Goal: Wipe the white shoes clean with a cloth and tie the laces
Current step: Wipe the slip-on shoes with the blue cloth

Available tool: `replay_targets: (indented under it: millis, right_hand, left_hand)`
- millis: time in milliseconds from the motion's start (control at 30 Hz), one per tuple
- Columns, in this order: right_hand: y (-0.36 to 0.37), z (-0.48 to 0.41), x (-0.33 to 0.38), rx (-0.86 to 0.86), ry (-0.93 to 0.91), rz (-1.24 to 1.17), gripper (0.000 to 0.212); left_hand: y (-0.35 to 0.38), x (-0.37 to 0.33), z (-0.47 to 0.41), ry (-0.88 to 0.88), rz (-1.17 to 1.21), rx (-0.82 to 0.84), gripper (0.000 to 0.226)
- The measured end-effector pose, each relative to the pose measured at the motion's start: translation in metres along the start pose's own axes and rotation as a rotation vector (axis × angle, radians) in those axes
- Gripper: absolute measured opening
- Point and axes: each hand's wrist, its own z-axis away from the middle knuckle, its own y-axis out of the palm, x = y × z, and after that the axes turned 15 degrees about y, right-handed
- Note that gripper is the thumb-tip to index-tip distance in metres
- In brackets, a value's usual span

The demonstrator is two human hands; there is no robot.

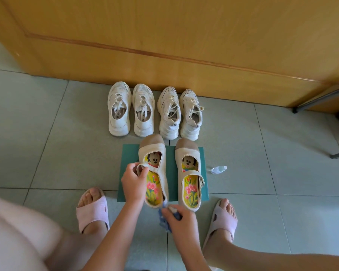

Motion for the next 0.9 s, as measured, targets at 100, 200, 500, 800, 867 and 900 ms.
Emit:
replay_targets:
  millis: [100,200,500,800,867,900]
  right_hand:
    - [-0.008,-0.003,0.015,-0.199,-0.13,-0.127,0.012]
    - [-0.009,-0.011,0.041,-0.217,-0.24,-0.135,0.014]
    - [0.037,-0.046,0.109,-0.132,-0.31,-0.037,0.024]
    - [0.067,-0.067,0.113,0.043,-0.319,0.229,0.027]
    - [0.059,-0.066,0.111,-0.033,-0.312,0.192,0.03]
    - [0.053,-0.066,0.108,-0.108,-0.318,0.218,0.029]
  left_hand:
    - [0.002,-0.001,0.0,0.04,-0.024,0.074,0.027]
    - [-0.004,0.0,-0.002,0.053,-0.049,0.154,0.029]
    - [-0.043,-0.057,-0.024,-0.264,0.666,0.207,0.028]
    - [-0.053,-0.03,-0.044,-0.323,0.938,0.228,0.026]
    - [-0.05,-0.022,-0.045,-0.322,0.86,0.082,0.012]
    - [-0.048,-0.017,-0.048,-0.314,0.802,0.004,0.008]
